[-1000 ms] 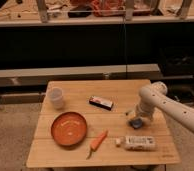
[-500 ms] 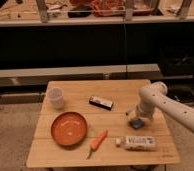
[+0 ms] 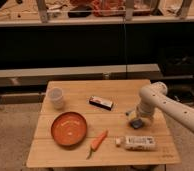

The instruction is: Wipe the white sponge on the table

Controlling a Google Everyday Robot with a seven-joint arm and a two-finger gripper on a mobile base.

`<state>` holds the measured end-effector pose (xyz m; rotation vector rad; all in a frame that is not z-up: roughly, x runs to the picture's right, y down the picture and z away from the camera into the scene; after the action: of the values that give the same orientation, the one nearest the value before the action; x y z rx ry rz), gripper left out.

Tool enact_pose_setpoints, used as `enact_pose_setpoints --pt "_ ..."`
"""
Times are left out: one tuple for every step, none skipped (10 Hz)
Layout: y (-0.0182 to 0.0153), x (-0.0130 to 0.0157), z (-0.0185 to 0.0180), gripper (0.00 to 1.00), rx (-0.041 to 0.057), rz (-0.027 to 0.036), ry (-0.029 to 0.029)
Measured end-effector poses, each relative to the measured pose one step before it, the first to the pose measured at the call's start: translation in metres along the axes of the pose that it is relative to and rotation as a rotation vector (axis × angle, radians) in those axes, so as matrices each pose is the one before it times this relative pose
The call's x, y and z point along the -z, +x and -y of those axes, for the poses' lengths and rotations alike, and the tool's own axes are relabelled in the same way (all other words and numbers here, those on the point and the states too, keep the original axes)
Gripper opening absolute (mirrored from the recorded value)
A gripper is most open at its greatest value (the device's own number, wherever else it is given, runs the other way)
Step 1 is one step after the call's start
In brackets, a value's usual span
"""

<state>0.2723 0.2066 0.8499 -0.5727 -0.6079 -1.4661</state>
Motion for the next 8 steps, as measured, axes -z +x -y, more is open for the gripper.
enact_pose_setpoints --pt "-0.00012 0.00006 -0.00098 0.8 -0.00172 0.00102 -0.00076" --pt "-0.00026 -0.00001 -0.00061 0.8 -0.00092 0.00159 -0.00086" --pt "-0.00041 -0.00026 -0.00082 0.8 -0.00106 0.0022 -0.00107" --pt "-0.00067 -0.00086 -0.00051 0.8 0.00024 0.00279 -0.0006" --pt "-0.00005 0.00023 -0.00032 0.8 0.00022 0.00059 0.00007" --pt "-0.0005 -0.00037 -0.00068 0.8 0.00046 0.00257 -0.00111" --pt "-0.00033 -0.00019 -0.00059 0.8 -0.00041 0.00153 -0.00118" --pt "-0.00053 -0.0006 -0.00064 0.8 -0.00078 0.00228 -0.00096"
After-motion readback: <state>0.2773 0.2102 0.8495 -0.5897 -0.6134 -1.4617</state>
